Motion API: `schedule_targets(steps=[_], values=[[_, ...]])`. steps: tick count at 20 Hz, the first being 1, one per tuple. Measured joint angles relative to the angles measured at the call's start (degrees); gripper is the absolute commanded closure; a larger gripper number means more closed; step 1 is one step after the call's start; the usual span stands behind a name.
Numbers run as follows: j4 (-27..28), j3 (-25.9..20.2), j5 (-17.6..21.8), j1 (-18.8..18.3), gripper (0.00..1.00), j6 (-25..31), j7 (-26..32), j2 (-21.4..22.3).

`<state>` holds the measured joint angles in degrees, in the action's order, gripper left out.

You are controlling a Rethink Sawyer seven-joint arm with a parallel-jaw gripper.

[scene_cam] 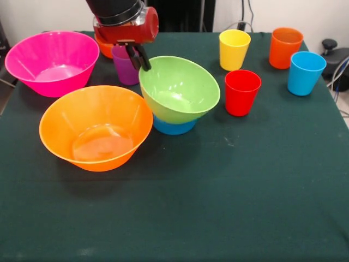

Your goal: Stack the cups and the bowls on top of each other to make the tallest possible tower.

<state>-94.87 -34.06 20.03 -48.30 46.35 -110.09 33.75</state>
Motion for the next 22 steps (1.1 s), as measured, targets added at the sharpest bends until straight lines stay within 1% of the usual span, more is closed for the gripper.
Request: schedule_targets(steps=[2,10,22], values=[[0.0,0.0,0.4,0.0,1.00,-1.4,0.0,-0.5],[-0.1,0.0,0.7,0.0,1.00,-3.9,0.0,-2.2],[-0.3,0.0,0.7,0.0,1.00,-5.2,0.0,-2.9]])
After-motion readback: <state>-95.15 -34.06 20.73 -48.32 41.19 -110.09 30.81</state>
